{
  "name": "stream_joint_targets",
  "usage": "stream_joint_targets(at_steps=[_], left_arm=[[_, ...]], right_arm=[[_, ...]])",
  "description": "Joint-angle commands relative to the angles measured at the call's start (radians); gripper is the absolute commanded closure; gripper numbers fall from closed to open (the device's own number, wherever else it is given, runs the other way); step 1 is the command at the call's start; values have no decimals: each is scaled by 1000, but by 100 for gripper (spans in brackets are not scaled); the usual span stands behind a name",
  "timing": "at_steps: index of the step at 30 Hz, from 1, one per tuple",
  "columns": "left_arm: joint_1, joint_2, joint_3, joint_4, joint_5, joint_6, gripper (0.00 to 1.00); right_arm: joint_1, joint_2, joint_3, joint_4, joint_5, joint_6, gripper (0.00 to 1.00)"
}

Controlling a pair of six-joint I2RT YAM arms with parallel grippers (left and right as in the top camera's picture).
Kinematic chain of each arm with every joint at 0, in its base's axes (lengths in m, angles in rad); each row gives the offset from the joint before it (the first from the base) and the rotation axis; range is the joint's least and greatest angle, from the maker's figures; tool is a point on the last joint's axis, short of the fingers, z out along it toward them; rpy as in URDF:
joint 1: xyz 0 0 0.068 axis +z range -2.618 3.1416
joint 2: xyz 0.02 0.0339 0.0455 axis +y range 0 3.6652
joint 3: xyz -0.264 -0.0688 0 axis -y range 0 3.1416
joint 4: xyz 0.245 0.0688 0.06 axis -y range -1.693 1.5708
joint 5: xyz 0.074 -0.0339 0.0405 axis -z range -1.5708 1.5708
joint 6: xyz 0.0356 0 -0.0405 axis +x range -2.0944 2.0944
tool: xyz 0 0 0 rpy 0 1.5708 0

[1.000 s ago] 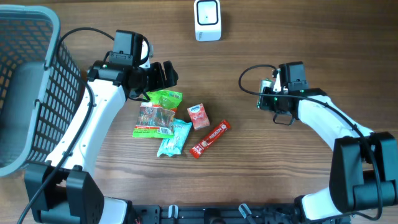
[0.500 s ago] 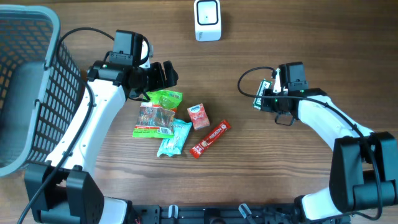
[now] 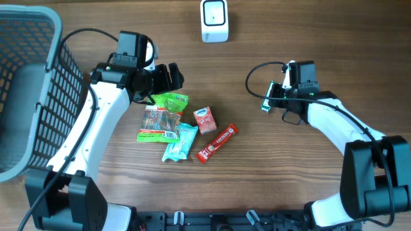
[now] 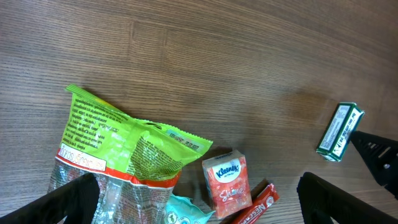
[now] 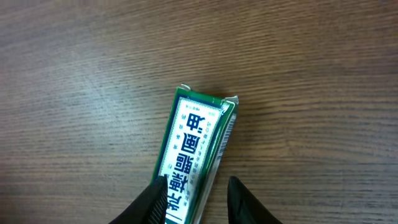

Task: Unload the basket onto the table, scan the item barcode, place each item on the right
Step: 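Carry the held box up and back toward the white scanner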

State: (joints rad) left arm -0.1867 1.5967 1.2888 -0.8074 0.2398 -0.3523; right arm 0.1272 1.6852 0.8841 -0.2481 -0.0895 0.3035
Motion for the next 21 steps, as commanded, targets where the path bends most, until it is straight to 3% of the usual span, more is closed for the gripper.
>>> stream_joint_targets(at_steps=[1, 9, 11, 12, 13, 21], left_arm=[[4, -14, 2, 2, -3, 16, 0], [4, -14, 2, 2, -3, 16, 0], [4, -14, 2, 2, -3, 16, 0], [4, -14, 2, 2, -3, 16, 0], [4, -14, 2, 2, -3, 16, 0], [4, -14, 2, 2, -3, 16, 0]], right_arm=[[-2, 13, -9, 2, -9, 106, 68], [-2, 113, -9, 10, -21, 153, 69], [-2, 139, -9, 31, -50, 148, 78], [-2, 135, -9, 37, -50, 145, 90], [-3, 121, -8, 39, -50, 142, 96], [-4, -188, -6, -51, 66, -41, 96]])
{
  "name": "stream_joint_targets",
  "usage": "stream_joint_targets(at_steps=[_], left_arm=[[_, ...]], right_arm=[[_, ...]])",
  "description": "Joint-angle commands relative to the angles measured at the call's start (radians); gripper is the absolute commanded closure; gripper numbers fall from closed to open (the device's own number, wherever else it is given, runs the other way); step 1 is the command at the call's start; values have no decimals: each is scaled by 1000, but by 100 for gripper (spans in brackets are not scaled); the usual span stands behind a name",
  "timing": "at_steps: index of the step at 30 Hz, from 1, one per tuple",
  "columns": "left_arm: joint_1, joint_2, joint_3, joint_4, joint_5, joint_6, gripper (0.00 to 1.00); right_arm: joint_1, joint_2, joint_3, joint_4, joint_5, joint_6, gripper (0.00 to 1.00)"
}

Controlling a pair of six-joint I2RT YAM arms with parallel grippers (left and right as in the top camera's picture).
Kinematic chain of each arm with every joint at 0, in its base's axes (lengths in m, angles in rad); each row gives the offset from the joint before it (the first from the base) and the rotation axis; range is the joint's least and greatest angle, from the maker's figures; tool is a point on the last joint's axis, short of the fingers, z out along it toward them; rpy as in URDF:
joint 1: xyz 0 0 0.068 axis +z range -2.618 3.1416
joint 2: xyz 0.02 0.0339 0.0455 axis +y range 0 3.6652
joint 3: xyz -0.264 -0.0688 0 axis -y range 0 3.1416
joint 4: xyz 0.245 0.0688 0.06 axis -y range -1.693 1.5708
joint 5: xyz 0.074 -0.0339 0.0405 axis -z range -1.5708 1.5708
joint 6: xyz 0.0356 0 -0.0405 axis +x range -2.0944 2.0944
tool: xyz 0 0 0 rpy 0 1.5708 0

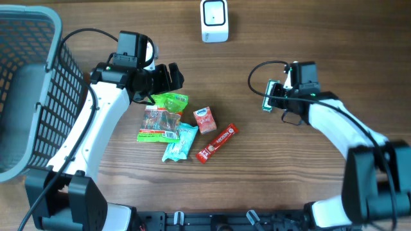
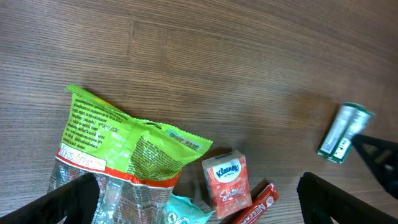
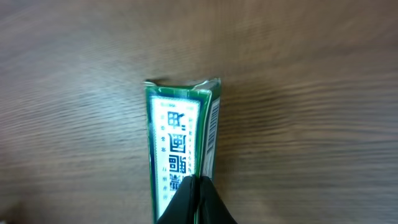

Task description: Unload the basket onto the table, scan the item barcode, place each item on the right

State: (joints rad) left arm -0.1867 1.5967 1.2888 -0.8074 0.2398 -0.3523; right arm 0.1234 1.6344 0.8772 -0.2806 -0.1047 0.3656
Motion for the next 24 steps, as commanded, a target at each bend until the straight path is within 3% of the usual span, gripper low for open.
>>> stream_joint_targets(at_steps=[1, 5, 9, 11, 12, 15, 17, 20, 24], left_arm=[[4, -14, 2, 2, -3, 16, 0], [4, -14, 2, 2, -3, 16, 0], [4, -14, 2, 2, -3, 16, 0], [4, -14, 2, 2, -3, 16, 0], [4, -14, 2, 2, -3, 16, 0], [4, -14, 2, 2, -3, 16, 0], [4, -14, 2, 2, -3, 16, 0], [4, -14, 2, 2, -3, 16, 0], [4, -14, 2, 2, -3, 16, 0]], right_arm=[[0, -173, 0, -37, 111, -120, 96], [12, -319, 0, -178, 368, -182, 96], [56, -294, 0, -177, 373, -183, 95], [54, -264, 0, -137, 284, -188, 59], [51, -241, 0, -113, 193, -215, 53], [45, -161, 55, -138, 60, -228, 44], [45, -57, 236, -315, 22, -236, 37], [46, 102, 488, -518, 27, -256, 34], [45, 221, 539, -504, 31, -203, 37]])
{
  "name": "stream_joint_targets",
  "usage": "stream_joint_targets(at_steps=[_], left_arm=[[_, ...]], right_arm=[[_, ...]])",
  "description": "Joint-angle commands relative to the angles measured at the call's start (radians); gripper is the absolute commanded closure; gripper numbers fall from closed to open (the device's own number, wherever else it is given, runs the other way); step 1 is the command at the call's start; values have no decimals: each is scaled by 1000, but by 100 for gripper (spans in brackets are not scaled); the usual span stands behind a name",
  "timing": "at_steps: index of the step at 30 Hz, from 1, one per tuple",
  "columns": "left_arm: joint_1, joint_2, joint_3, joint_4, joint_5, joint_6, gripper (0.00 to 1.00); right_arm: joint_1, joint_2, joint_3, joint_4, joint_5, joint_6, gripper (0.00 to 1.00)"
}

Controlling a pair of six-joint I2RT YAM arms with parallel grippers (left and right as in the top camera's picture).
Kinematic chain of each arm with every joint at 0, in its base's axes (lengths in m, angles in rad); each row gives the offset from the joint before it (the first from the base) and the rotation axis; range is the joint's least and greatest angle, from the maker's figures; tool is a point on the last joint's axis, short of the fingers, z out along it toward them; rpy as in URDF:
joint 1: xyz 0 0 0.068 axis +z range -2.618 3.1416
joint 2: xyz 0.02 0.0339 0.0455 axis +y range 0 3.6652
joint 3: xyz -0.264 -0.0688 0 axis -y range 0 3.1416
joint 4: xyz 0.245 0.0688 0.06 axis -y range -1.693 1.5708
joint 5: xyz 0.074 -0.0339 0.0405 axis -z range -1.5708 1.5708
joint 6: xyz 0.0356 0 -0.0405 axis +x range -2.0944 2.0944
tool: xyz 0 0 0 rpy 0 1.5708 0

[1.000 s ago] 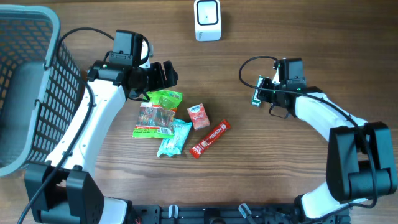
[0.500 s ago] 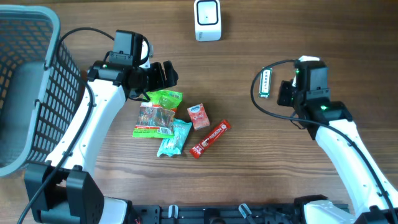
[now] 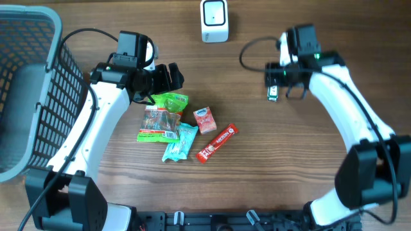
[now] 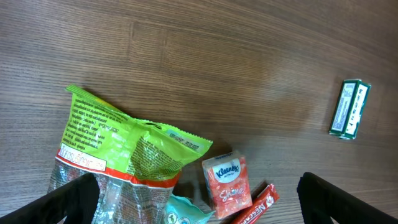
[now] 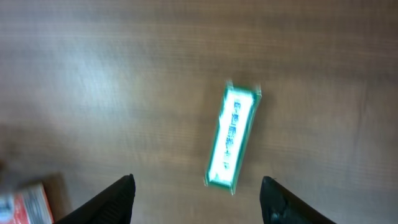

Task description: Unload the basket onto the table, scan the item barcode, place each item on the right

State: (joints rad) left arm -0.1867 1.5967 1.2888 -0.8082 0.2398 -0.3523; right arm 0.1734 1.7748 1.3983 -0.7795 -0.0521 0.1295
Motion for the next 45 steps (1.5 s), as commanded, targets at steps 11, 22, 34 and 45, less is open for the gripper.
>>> stream_joint_targets(at_steps=[11, 22, 34, 45], left_arm=[[4, -14, 2, 3, -3, 16, 0], [4, -14, 2, 3, -3, 16, 0], [4, -14, 2, 3, -3, 16, 0], [4, -14, 2, 3, -3, 16, 0]], right_arm=[[-5, 293, 13, -11, 89, 70, 51], [-5, 279, 26, -29, 90, 53, 62], [-4, 157, 29, -69, 46, 28, 85], [-5, 161, -85, 19, 157, 32, 86]])
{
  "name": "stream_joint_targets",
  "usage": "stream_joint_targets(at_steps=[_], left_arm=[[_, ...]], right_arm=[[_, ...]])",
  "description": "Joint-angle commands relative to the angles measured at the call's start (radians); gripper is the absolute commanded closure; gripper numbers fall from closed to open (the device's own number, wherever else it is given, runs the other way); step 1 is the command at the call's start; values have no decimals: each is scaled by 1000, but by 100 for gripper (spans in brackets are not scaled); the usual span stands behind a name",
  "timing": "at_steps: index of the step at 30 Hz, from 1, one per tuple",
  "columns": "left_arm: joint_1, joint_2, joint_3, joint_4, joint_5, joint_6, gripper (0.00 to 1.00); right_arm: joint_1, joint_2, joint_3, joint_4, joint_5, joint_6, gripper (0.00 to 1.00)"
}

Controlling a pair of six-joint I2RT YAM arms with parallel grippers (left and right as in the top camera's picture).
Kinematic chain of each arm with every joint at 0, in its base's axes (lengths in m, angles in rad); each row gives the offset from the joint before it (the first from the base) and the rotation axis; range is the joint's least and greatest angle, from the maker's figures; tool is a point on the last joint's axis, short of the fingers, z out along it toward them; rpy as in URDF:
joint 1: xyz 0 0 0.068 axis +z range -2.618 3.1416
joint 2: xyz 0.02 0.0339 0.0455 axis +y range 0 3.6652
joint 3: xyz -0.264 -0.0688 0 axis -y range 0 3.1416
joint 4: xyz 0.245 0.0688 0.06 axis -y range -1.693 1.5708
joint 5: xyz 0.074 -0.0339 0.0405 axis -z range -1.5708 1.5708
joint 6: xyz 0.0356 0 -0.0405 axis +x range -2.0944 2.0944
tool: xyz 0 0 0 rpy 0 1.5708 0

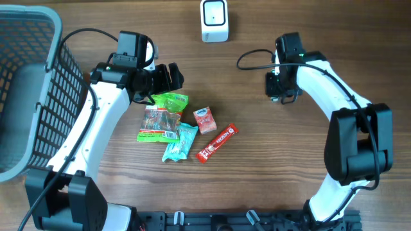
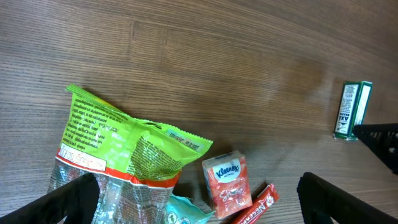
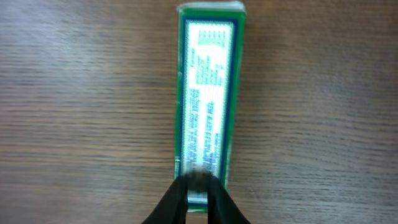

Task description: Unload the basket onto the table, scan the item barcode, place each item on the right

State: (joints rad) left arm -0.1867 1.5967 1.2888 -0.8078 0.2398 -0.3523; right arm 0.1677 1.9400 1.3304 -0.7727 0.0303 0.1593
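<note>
A slim green box (image 3: 208, 93) with a white printed face lies flat on the wooden table; it also shows at the right edge of the left wrist view (image 2: 352, 110). My right gripper (image 3: 198, 182) is low over it, fingers almost together, tips on the box's near end and not round its sides. From overhead the right gripper (image 1: 280, 95) covers the box. The white scanner (image 1: 214, 20) stands at the table's far edge. My left gripper (image 1: 168, 77) hangs open above a green snack bag (image 2: 124, 137), holding nothing.
A red tissue pack (image 1: 205, 119), a red bar (image 1: 217, 143) and a teal packet (image 1: 180, 142) lie beside the snack bag. A grey mesh basket (image 1: 61, 83) fills the left side. A black cable loops from the right wrist.
My right gripper was open and high above the box. Now it is down low, fingers nearly together on the box's near end. The left arm and the pile are unchanged.
First my right gripper's fingers stood either side of the box's near end, farther from the scanner. Then they were shut with the box up on its edge. Then the box lay free, nearer the scanner, gripper open above. Now the gripper is down on it.
</note>
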Motion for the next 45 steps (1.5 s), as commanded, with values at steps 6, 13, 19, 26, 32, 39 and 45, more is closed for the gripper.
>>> stream_joint_targets(at_steps=[6, 13, 19, 26, 32, 39, 45], left_arm=[[4, -14, 2, 3, -3, 16, 0], [4, -14, 2, 3, -3, 16, 0], [4, -14, 2, 3, -3, 16, 0], [4, -14, 2, 3, -3, 16, 0], [4, -14, 2, 3, -3, 16, 0], [4, -14, 2, 3, -3, 16, 0], [4, -14, 2, 3, -3, 16, 0]], right_arm=[[-7, 0, -17, 8, 142, 31, 82], [-46, -1, -16, 3, 99, 16, 83], [-45, -14, -14, -10, -108, -26, 92], [-42, -39, -14, -27, -194, -29, 92], [-40, -38, -14, 11, -211, -54, 88], [-40, -1, -18, 42, -212, -51, 66], [-40, 7, -82, 92, -292, -55, 53]])
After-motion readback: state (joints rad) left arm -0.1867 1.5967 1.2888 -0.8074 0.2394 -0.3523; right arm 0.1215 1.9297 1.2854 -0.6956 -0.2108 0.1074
